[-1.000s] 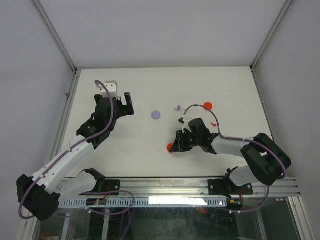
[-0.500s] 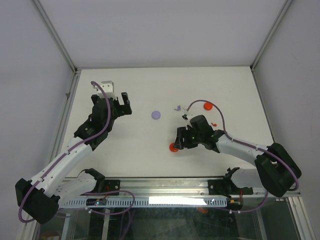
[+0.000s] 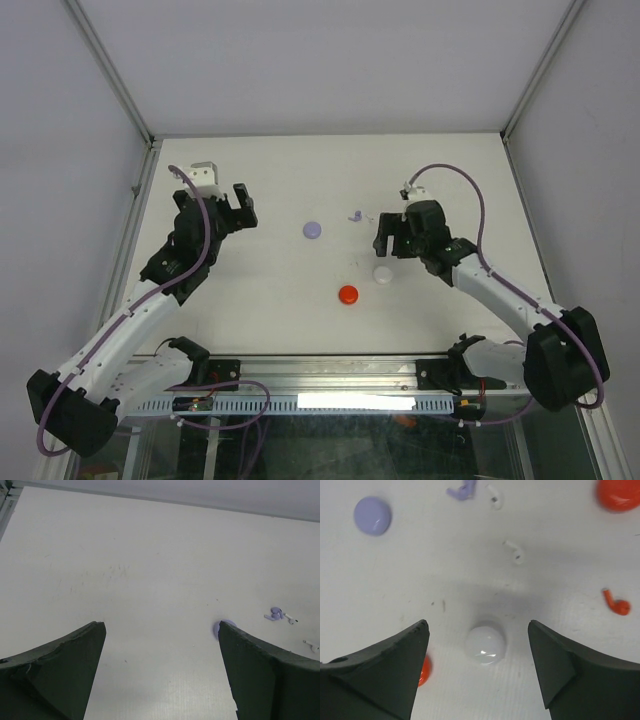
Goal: Insert the wireless bluetooth earbuds into the charging case
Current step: Place the charging case at the center of the board, then pick up the charging case at the center of the board.
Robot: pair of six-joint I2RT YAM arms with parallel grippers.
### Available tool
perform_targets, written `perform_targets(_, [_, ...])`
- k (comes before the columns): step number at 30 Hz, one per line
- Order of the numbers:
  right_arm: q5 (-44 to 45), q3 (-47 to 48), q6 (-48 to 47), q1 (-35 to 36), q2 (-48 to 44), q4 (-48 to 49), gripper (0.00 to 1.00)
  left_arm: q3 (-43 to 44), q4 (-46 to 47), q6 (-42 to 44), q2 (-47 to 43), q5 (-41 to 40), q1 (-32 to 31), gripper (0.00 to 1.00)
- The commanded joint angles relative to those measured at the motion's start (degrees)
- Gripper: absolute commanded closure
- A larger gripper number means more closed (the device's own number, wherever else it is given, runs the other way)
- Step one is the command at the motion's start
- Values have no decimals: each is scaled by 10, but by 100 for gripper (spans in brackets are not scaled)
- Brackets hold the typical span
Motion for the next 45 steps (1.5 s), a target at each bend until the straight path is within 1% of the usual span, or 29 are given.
perform_targets(1, [81,46,-17,-54,22,36,16,-7,31,-7,-18,10,11,1])
perform_targets(3, [100,58,-16,-74,45,51,15,-8,32,-12,-20,6,15,1])
perform_targets(6, [106,78,-8,-104,75,72,14,-9,34,-22,-22,2,21,1])
perform_targets(10, [130,97,-14,-124,114,83,13,-9,34,-27,-24,8,28,1])
perform_targets(17, [88,124,-14,-180,151,84,13,-13,34,-29,-24,19,54,1])
perform_targets(19, [73,128,-11,-195,161,90,13,-12,34,-31,-24,27,65,1])
perform_targets(22, [56,147,-24,-200,190,96,13,-12,34,-35,-26,52,90,1])
perform_targets(27, [73,197,-25,-201,263,94,13,-20,41,-50,-33,111,139,1])
perform_targets(32, [82,239,-25,-201,327,93,19,-28,51,-56,-30,152,157,1])
perform_targets(36, [76,273,-43,-202,370,65,24,-32,57,-51,-29,165,160,1])
perform_targets(45, [62,292,-54,-211,417,41,32,-33,62,-51,-21,190,166,1])
